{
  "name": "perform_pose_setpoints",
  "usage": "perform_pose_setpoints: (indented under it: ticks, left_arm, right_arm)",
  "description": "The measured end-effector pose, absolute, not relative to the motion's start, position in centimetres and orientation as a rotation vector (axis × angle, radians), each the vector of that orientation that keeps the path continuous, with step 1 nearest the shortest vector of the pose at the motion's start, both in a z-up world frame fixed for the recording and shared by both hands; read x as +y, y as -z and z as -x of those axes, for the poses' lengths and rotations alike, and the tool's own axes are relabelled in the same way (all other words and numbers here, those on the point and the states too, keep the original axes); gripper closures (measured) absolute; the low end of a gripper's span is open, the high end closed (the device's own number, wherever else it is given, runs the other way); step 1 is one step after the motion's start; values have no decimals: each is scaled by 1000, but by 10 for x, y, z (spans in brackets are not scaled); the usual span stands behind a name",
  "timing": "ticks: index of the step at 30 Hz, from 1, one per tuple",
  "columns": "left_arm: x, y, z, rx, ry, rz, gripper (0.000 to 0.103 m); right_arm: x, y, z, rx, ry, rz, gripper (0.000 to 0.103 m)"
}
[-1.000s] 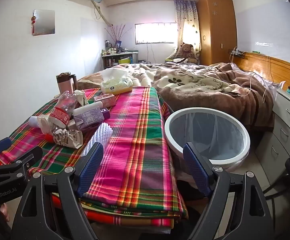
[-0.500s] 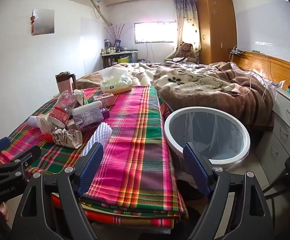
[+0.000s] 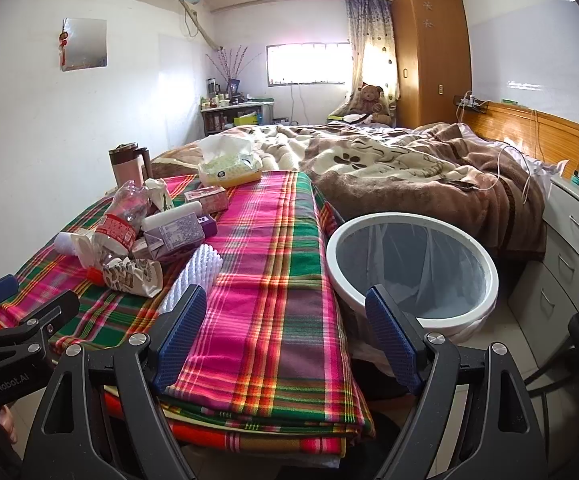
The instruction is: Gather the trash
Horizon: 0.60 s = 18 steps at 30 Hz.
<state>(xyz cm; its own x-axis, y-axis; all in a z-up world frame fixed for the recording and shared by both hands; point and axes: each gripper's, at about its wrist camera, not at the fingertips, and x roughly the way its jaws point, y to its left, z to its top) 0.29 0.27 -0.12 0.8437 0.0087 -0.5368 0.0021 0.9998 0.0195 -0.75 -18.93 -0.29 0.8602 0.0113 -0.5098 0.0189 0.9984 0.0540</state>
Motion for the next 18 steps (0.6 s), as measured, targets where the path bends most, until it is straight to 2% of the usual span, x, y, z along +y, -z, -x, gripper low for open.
perform_pose_setpoints:
  ticks: [18]
  left_arm:
    - [4, 1, -3, 563, -6, -15, 0]
  right_arm:
    - [-191, 3, 8, 535, 8, -60, 20]
